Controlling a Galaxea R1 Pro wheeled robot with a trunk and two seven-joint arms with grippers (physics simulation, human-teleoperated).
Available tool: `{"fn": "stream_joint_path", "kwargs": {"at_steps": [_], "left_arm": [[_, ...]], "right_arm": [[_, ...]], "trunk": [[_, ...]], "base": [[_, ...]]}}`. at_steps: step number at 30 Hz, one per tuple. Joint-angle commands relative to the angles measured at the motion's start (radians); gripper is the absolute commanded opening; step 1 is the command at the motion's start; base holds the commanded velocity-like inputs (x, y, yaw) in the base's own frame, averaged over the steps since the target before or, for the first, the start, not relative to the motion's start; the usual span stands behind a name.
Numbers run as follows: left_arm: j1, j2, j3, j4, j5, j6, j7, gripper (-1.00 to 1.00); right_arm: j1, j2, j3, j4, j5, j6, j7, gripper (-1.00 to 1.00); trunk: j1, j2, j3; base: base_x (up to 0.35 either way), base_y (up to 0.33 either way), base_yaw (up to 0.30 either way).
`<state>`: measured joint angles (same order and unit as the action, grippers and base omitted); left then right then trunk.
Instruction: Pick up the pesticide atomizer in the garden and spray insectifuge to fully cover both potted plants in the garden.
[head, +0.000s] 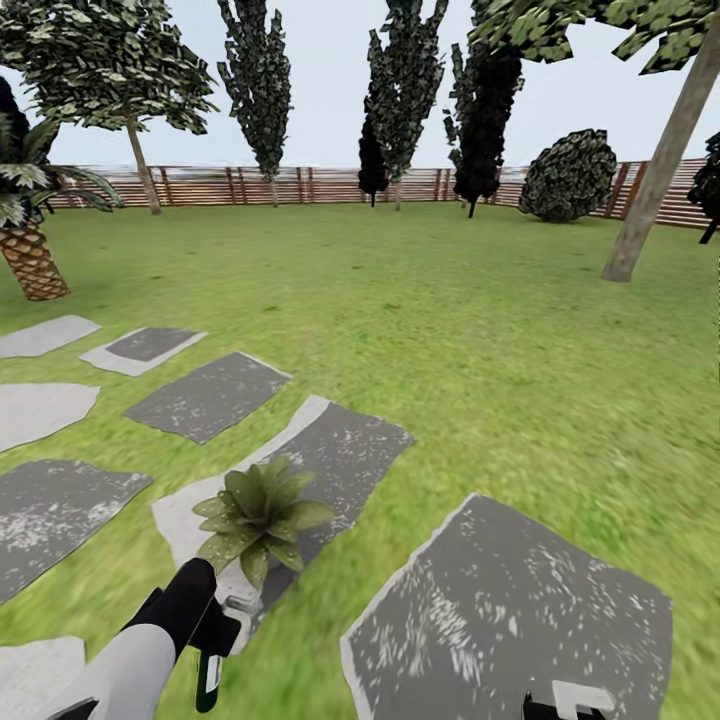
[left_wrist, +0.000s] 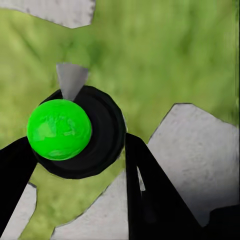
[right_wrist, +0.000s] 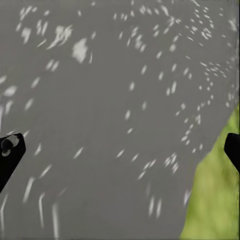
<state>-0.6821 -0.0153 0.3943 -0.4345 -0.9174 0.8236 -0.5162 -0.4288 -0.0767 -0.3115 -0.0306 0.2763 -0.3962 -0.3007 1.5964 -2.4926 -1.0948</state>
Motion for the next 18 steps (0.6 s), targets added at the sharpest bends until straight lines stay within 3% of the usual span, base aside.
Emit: {"fn": "stream_joint_path", "kwargs": {"at_steps": [1, 9, 18], "left_arm": [[0.0, -0.001, 0.008, -0.003, -0.011, 0.003, -0.008, -1.0], [0.0, 0.0, 0.008, -0.005, -0.007, 0.003, -0.008, -1.0], [0.0, 0.0, 0.009, -0.007, -0.005, 0.005, -0.008, -1.0]], "right_arm": [[-0.001, 0.0, -0.008, 0.001, 0.011, -0.003, -0.003, 1.0], [-0.001, 0.0, -0.008, 0.001, 0.011, -0.003, -0.003, 1.0], [-0.001, 0.0, -0.007, 0.001, 0.01, -0.003, -0.003, 1.0]], "trunk": [[0.0, 0.0, -0.001], [0.0, 0.0, -0.001], [0.0, 0.0, -0.001]], "base": [[0.0, -0.272, 0.0], [0.0, -0.272, 0.037], [0.039, -0.272, 0.259]]}}
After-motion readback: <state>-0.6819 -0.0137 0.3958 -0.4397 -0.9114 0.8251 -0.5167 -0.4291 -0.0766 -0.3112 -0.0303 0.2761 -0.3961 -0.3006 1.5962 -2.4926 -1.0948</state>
